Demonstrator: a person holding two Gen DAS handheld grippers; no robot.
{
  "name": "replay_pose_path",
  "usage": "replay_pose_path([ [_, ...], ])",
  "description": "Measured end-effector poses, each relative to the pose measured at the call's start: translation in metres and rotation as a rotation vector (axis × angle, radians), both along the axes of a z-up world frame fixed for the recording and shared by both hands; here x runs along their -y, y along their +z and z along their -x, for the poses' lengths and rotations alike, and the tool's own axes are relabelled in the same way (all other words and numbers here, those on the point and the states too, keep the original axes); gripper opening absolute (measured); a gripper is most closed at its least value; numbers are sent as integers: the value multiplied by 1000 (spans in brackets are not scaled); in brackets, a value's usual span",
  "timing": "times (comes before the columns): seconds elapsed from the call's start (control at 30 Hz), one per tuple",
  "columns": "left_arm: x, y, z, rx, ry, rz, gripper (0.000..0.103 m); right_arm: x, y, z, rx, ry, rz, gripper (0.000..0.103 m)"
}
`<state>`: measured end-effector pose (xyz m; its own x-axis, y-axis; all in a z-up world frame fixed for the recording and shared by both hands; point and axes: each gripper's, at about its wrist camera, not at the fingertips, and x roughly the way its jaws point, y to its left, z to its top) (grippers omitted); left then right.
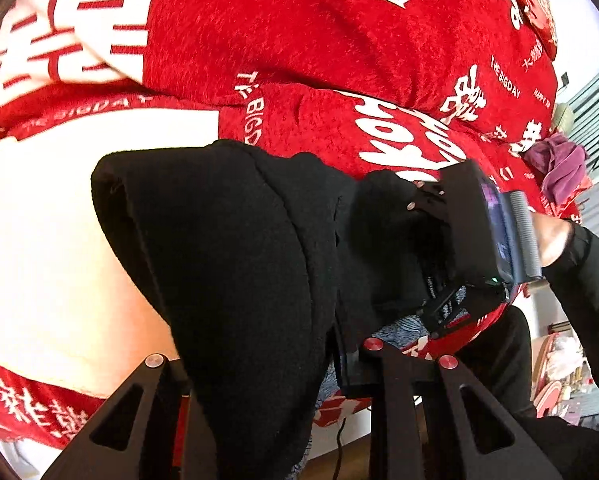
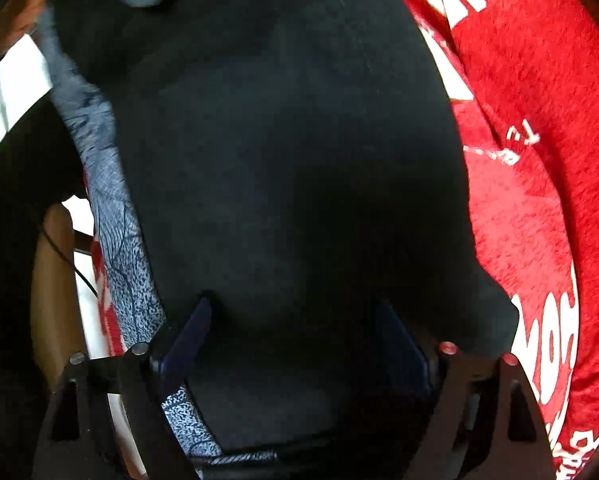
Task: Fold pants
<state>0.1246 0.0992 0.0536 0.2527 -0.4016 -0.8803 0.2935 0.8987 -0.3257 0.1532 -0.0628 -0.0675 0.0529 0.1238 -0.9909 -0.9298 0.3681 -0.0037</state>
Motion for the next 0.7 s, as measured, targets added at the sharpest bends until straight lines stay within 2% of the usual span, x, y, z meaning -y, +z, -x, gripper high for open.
replay_pose_path([
  [0.1,15,17,2,4,-6,-10,26,9,18,9,75,27,-5,88],
  [0.17,32,30,3,19,-21,-17,26,29,34,19,109,-6,-27,88],
  [0.33,86,55,2,33,-75,-36,25,98,71,39,202,-228,-113,88],
  [0.5,140,70,-2,17,-115,-66,25,169,84,64,276,-454,-183,88],
  [0.7,211,76,-12,-39,-134,-73,25,215,84,90,304,-572,-225,88],
])
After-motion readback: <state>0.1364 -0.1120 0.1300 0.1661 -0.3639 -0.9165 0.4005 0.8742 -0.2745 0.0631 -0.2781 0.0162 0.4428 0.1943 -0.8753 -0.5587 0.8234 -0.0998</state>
